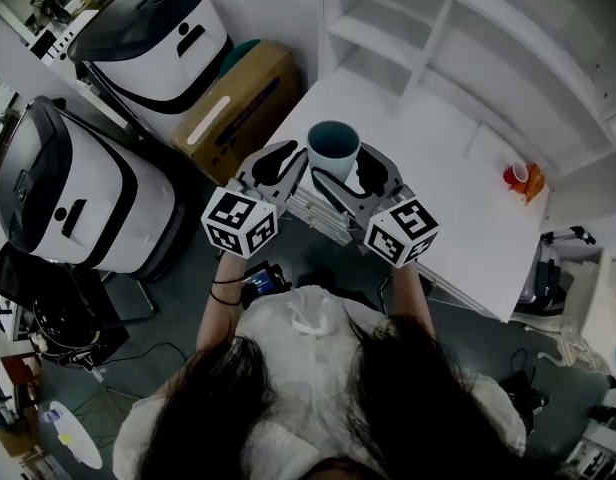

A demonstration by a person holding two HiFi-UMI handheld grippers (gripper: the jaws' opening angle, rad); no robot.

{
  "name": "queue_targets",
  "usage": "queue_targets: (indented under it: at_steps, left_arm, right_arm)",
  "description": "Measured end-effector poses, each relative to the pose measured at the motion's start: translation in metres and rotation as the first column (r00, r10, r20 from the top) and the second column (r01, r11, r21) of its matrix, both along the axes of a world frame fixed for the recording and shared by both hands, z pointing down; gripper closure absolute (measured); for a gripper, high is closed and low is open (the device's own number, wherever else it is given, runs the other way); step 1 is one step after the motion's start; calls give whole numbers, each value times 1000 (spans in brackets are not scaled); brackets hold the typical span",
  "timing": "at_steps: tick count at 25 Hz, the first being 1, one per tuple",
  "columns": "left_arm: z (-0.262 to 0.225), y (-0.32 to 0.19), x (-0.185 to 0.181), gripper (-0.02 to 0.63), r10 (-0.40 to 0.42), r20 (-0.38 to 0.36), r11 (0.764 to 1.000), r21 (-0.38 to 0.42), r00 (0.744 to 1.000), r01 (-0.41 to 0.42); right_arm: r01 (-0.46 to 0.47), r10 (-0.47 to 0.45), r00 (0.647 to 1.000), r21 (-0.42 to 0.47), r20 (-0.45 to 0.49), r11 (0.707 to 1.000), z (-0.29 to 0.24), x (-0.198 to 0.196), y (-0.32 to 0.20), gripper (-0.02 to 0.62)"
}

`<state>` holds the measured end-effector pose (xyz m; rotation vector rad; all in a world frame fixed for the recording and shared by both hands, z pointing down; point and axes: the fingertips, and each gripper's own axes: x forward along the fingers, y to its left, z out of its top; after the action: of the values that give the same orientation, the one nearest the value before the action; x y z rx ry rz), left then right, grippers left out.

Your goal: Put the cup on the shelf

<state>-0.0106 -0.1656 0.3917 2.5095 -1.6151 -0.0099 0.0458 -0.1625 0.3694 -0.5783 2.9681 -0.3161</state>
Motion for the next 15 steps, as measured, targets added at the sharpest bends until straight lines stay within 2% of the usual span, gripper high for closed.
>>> queue_targets:
  at_steps: [9, 15]
  left_arm:
    - [7, -44, -2, 512, 41, 27, 999, -24, 999, -41]
    - [12, -86, -10, 515, 125, 37, 992, -30, 991, -124]
  right_arm:
    - [-29, 30, 999, 18, -30, 999, 5, -9, -44, 256]
    - [-132, 131, 991, -23, -36, 991, 13, -18, -84, 256]
